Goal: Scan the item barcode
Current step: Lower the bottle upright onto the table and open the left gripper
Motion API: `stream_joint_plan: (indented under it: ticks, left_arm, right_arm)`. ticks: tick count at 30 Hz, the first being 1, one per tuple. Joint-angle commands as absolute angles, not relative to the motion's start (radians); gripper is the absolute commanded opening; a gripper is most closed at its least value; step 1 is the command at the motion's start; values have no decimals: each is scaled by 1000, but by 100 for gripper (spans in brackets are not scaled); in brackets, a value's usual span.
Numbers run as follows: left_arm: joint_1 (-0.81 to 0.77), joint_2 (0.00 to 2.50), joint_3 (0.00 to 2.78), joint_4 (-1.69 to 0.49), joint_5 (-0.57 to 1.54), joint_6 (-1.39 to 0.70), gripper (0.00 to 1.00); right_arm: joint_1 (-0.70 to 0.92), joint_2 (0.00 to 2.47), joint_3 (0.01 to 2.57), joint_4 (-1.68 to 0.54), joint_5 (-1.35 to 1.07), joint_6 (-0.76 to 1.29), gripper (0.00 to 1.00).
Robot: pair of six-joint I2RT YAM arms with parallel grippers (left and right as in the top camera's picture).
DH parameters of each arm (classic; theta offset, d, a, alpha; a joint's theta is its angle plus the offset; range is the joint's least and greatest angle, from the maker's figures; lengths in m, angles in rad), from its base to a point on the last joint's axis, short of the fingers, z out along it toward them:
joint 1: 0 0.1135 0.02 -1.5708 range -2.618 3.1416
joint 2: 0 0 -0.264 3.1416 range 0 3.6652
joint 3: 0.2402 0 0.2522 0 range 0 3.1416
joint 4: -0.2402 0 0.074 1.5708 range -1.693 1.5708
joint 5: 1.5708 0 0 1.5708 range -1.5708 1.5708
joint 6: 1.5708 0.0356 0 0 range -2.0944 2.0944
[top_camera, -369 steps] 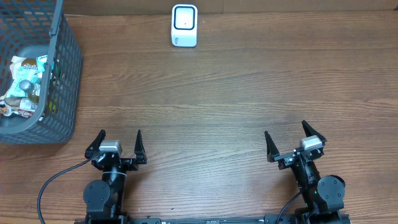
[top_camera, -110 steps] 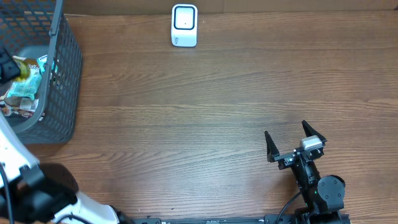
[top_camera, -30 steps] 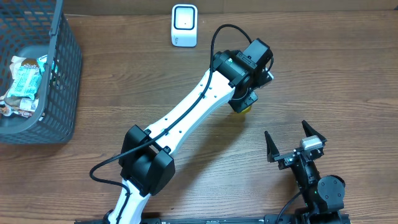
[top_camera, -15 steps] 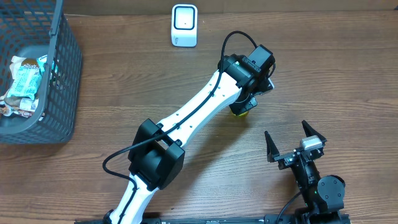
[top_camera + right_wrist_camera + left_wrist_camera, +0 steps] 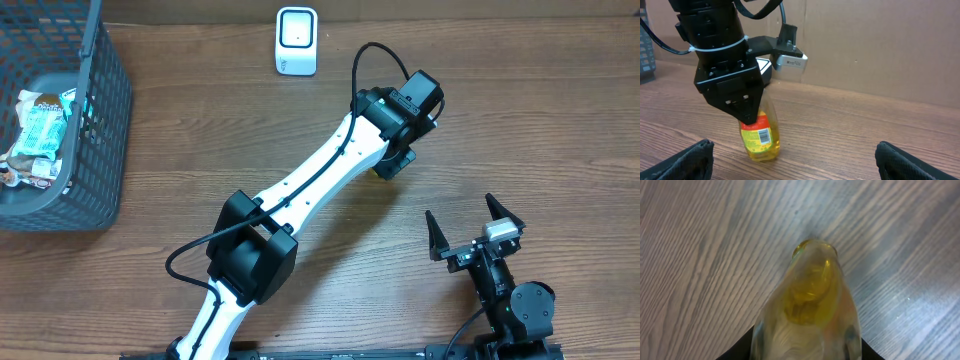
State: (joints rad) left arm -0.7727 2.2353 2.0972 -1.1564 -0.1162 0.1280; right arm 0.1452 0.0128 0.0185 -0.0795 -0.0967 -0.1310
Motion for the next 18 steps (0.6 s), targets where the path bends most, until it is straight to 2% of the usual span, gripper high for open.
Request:
stream_joint_plan:
  ticks: [1, 9, 14, 18]
  left_arm:
    - [-779, 2235, 2111, -1150, -159, 66, 28]
    - [-778, 2235, 2111, -1167, -168, -221, 32]
    - [-777, 2235, 2111, -1178, -168, -396, 30]
    - [-778, 2235, 2111, -1193, -167, -482, 33]
  right_arm:
    - [142, 3, 8, -76, -91, -129, 100]
    - [142, 3, 8, -76, -91, -129, 100]
    - [142, 3, 8, -76, -91, -128, 100]
    - [142, 3, 8, -76, -91, -129, 100]
